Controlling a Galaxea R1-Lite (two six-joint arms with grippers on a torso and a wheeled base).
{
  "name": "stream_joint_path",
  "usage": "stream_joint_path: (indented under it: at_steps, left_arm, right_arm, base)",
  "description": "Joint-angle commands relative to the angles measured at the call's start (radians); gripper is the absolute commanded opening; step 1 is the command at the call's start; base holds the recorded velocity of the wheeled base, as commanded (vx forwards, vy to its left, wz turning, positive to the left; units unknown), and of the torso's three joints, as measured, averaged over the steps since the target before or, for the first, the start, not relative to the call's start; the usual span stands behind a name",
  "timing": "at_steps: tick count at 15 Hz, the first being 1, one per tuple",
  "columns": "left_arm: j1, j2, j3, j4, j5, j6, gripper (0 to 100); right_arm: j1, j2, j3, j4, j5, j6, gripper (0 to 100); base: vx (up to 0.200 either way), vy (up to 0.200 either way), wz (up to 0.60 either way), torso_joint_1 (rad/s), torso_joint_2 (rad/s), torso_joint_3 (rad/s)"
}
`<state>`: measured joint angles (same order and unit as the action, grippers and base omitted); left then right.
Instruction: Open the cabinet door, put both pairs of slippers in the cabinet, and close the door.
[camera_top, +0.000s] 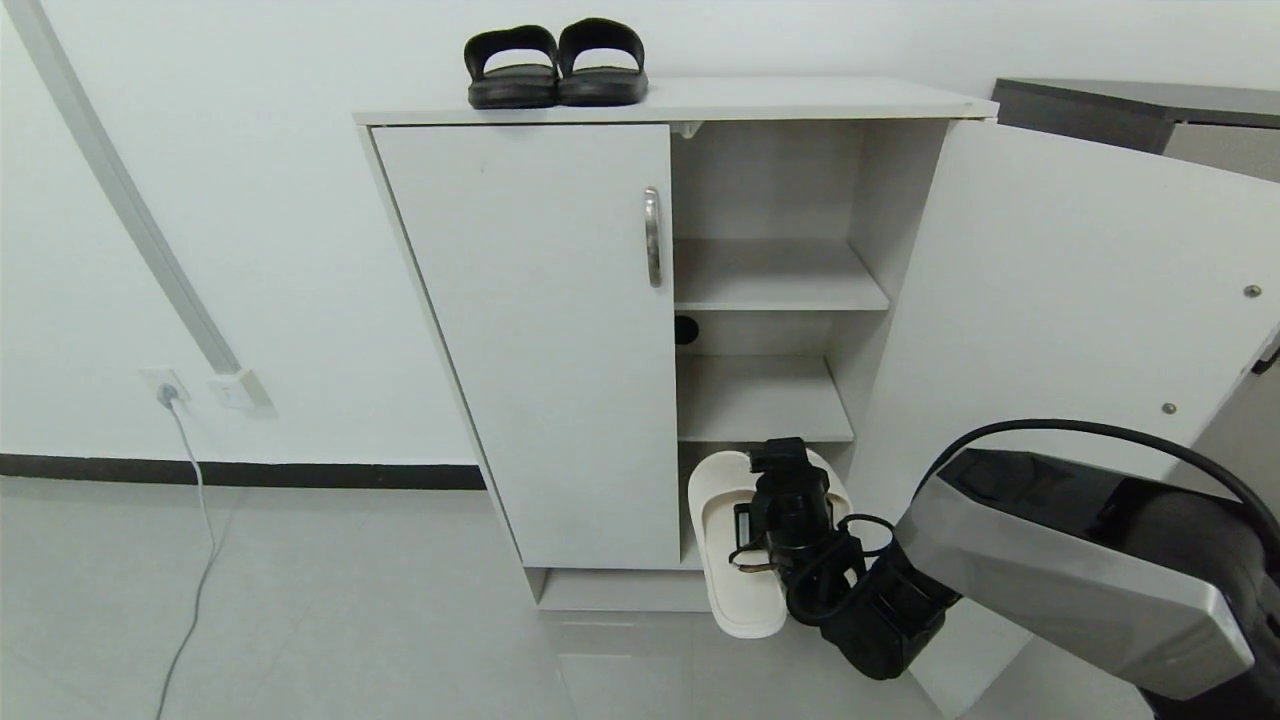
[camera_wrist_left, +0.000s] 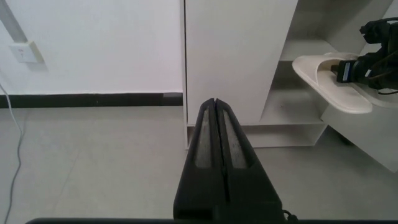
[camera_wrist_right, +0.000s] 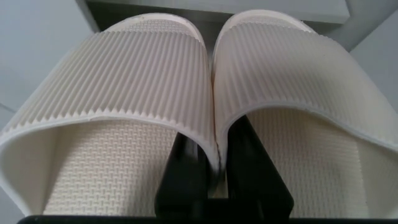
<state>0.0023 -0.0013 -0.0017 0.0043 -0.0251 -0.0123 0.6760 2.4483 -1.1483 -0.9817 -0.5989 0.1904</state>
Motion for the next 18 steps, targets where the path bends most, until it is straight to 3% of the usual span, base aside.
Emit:
stream_joint_path:
  at_steps: [1, 3, 7, 16, 18]
  left_arm:
    - [0.001, 0.001, 0.000, 0.000, 0.001, -0.001, 0]
    - [0.001, 0.001, 0.000, 0.000, 0.001, 0.000, 0]
    - [0.001, 0.001, 0.000, 0.000, 0.001, -0.001, 0]
    - [0.001, 0.001, 0.000, 0.000, -0.001, -0.001, 0]
    - [0.001, 0.001, 0.000, 0.000, -0.001, 0.000, 0]
  right_arm:
    - [-0.021, 0.017, -0.019, -0.003, -0.013, 0.000, 0]
    - [-0.041, 0.043, -0.025, -0.052, -0.015, -0.006, 0]
    - [-0.069, 0.110, -0.022, -0.354, -0.010, -0.166, 0]
    - [-0.038, 0.006, 0.016, -0.396, -0.010, -0.172, 0]
    - [-0.038, 0.008, 0.018, -0.390, -0.013, -0.172, 0]
  base:
    - [0.000, 0.000, 0.00, 0.002, 0.00, -0.188]
    - [0.000, 0.000, 0.00, 0.007, 0.00, -0.198]
    - [0.000, 0.000, 0.00, 0.001, 0.00, -0.199]
    - [0.000, 0.000, 0.00, 0.002, 0.00, -0.028]
    - [0.200, 0.000, 0.00, 0.002, 0.00, 0.005]
